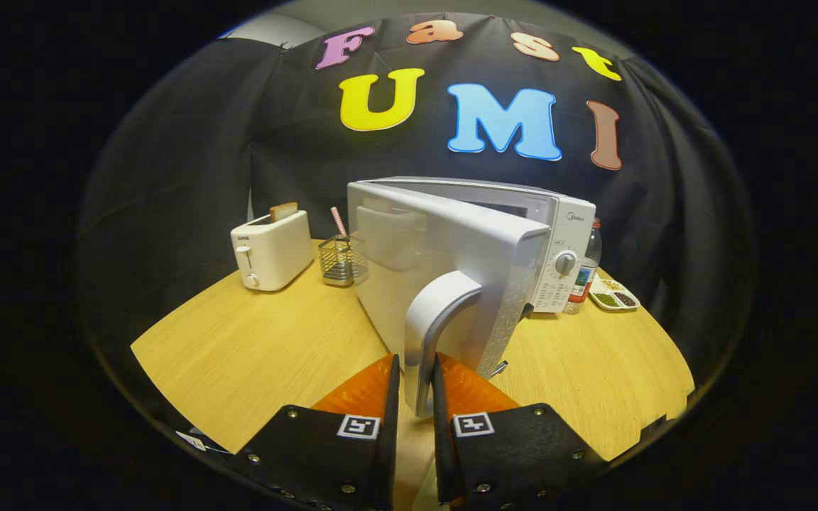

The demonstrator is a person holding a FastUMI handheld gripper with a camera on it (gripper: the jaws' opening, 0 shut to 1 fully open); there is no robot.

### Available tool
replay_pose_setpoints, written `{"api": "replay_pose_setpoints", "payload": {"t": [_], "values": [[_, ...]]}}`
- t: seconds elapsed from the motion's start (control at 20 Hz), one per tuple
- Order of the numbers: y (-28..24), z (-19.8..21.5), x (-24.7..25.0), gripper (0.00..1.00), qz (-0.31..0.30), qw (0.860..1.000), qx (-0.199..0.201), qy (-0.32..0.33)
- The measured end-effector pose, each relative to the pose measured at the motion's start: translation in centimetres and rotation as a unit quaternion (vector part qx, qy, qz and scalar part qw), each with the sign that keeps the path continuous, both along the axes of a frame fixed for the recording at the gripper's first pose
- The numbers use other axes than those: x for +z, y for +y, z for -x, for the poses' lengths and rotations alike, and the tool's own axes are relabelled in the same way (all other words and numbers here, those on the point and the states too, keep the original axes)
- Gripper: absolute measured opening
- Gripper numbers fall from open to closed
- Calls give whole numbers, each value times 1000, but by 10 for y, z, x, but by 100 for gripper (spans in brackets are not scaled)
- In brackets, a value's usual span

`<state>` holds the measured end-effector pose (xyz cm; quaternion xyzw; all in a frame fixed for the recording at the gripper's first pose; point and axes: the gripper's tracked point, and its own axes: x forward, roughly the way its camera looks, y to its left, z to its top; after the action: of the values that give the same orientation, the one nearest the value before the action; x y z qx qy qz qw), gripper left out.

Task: Open the microwave, put the food inside, and close the microwave door.

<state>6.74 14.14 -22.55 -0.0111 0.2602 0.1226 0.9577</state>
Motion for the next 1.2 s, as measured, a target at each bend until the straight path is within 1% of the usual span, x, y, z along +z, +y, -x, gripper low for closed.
{"api": "replay_pose_setpoints", "payload": {"t": [0.25,0.4,0.7,0.85,1.0,1.1,1.15,1.2], "values": [[42,25,4,24,6,999,44,-2],[67,36,8,24,5,998,63,-6],[121,62,15,24,-7,995,103,-11],[150,76,16,24,-20,991,133,-8],[165,89,31,24,-39,987,152,-19],[167,98,50,24,-54,985,160,-38],[164,102,62,25,-63,983,163,-49],[159,105,71,35,-71,982,164,-61]]}}
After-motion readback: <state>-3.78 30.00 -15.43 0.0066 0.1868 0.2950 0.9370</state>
